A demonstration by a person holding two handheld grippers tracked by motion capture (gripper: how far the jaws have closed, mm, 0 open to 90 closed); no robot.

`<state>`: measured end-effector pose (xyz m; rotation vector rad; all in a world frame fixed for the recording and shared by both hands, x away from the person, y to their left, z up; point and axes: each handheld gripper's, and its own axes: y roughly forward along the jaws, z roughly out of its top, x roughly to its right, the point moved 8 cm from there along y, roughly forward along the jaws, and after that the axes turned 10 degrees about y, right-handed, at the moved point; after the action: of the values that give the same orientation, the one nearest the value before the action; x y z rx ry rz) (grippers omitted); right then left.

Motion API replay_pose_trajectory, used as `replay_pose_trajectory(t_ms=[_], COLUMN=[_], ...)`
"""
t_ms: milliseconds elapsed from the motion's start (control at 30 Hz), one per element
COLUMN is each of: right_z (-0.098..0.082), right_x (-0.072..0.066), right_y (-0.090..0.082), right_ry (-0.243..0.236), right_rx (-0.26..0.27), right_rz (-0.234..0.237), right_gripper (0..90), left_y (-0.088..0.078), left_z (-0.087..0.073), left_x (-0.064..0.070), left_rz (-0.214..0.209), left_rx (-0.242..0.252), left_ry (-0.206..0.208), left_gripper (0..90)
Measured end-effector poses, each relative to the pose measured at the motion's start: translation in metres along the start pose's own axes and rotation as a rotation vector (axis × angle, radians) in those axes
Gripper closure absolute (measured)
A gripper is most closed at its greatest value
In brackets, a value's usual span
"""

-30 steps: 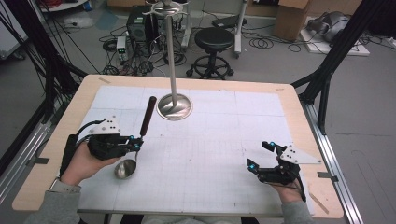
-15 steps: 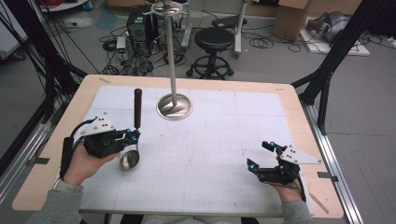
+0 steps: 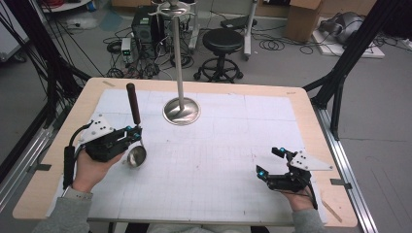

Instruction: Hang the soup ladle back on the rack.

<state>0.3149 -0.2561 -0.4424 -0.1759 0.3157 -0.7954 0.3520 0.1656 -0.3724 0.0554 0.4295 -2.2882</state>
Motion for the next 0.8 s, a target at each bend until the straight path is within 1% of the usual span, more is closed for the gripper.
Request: replay_pose_trajectory(t_ms=[100, 167, 233, 333, 467, 500, 600, 633, 667, 800], right_z=[0.000, 0.000, 0.001, 0.001, 0.001, 0.001, 0.001, 0.001, 0.002, 0.002], right_x=[0.000, 0.000, 0.000, 0.001, 0.002, 0.001, 0.001, 0.001, 0.002, 0.001], right_y=[0.000, 0.000, 0.000, -0.001, -0.001, 0.000, 0.000, 0.000, 0.000, -0.001], right_ry=[-0.001, 0.002, -0.002, 0.008, 0.007, 0.006, -0.001, 0.004, 0.000, 0.004], right_rx=[0.001, 0.003, 0.007, 0.007, 0.005, 0.007, 0.009, 0.009, 0.011, 0.013], right_rz=[0.002, 0.001, 0.000, -0.003, -0.008, -0.009, -0.004, -0.004, -0.006, -0.007], right_gripper=[9.2, 9.2, 9.2, 9.2, 9.2, 9.2, 9.2, 9.2, 9.2, 9.2], left_y=[0.000, -0.001, -0.001, -0.001, 0.001, 0.002, 0.006, 0.007, 0.008, 0.011], left_z=[0.001, 0.002, 0.004, 0.003, 0.007, 0.008, 0.014, 0.016, 0.018, 0.029], left_x=[-0.001, -0.003, -0.003, -0.005, -0.008, -0.009, -0.009, -0.008, -0.009, -0.012], left_rz=[0.014, 0.022, 0.021, 0.025, 0.019, 0.019, 0.016, 0.014, 0.011, 0.011], left_rx=[0.010, 0.030, 0.040, 0.035, 0.040, 0.039, 0.030, 0.028, 0.022, 0.025], left_ry=[-0.006, -0.006, -0.009, -0.009, -0.028, -0.027, -0.006, -0.007, 0.001, 0.001], left_gripper=[84.0, 84.0, 84.0, 84.0, 84.0, 84.1, 84.0, 84.1, 84.1, 84.1])
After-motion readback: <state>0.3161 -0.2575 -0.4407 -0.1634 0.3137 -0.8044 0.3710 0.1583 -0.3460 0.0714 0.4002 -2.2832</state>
